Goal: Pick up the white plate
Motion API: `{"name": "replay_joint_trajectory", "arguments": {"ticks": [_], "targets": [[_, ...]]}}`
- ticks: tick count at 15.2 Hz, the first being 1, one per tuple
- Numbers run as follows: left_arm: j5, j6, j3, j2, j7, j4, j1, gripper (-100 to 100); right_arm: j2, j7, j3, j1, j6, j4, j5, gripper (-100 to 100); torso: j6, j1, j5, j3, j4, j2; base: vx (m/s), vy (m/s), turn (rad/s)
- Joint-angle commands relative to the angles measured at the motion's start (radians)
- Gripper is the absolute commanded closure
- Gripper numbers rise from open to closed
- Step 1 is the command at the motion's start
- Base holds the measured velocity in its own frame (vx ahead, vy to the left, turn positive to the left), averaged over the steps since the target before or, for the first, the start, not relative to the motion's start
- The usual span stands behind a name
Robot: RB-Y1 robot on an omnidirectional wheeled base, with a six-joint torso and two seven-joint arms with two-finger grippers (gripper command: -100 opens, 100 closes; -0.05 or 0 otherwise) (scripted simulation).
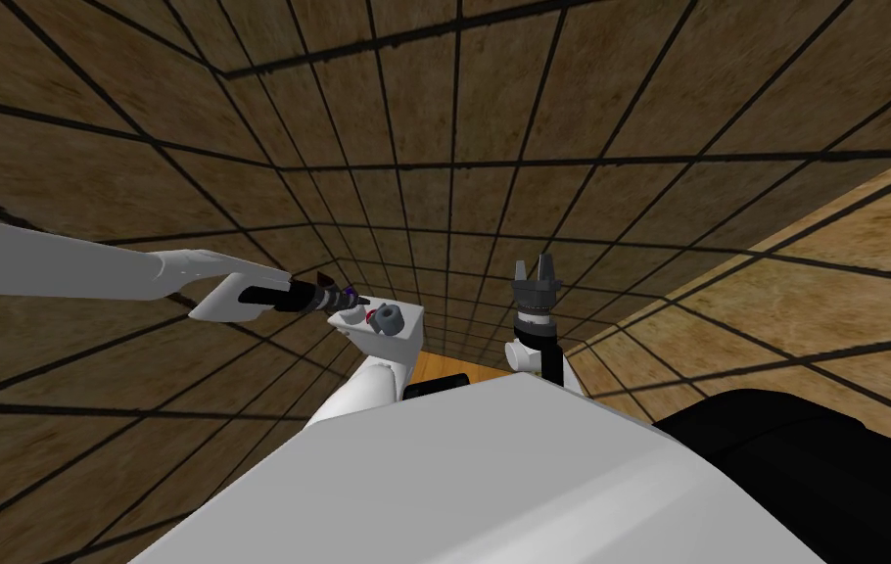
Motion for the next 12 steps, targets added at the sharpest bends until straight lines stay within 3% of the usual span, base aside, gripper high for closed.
{"name": "replay_joint_trajectory", "arguments": {"ticks": [1,3,5,6,7,9,12], "targets": [[0.016,0.009,0.010,0.050,0.015,0.019,0.014,-100,0.000,0.000,0.000,0.000,0.000,0.000,0.000,0,0.000,0.000,0.000,0.000,0.000,0.000,0.006,0.011,-0.016],[0.016,0.009,0.010,0.081,0.015,0.019,0.014,-100,0.000,0.000,0.000,0.000,0.000,0.000,0.000,0,0.000,0.000,0.000,0.000,0.000,0.000,0.007,0.014,-0.021],[0.030,0.017,0.019,0.136,0.027,0.034,0.025,-100,0.000,0.000,0.000,0.000,0.000,0.000,0.000,0,0.000,0.000,0.000,0.000,0.000,0.000,0.008,0.016,-0.023],[0.030,0.017,0.019,0.141,0.027,0.034,0.025,-100,0.000,0.000,0.000,0.000,0.000,0.000,0.000,0,0.000,0.000,0.000,0.000,0.000,0.000,0.006,0.011,-0.012],[0.042,0.025,0.026,0.176,0.039,0.048,0.035,-100,0.000,0.000,0.000,0.000,0.000,0.000,0.000,0,0.000,0.000,0.000,0.000,0.000,0.000,0.008,0.011,-0.014],[0.042,0.025,0.026,0.196,0.039,0.048,0.035,-100,0.000,0.000,0.000,0.000,0.000,0.000,0.000,0,0.000,0.000,0.000,0.000,0.000,0.000,0.009,0.010,-0.016],[0.063,0.038,0.039,0.278,0.057,0.072,0.052,-100,0.000,0.000,0.000,0.000,0.000,0.000,0.000,0,0.000,0.000,0.000,0.000,0.000,0.000,0.006,0.013,-0.018]]}}
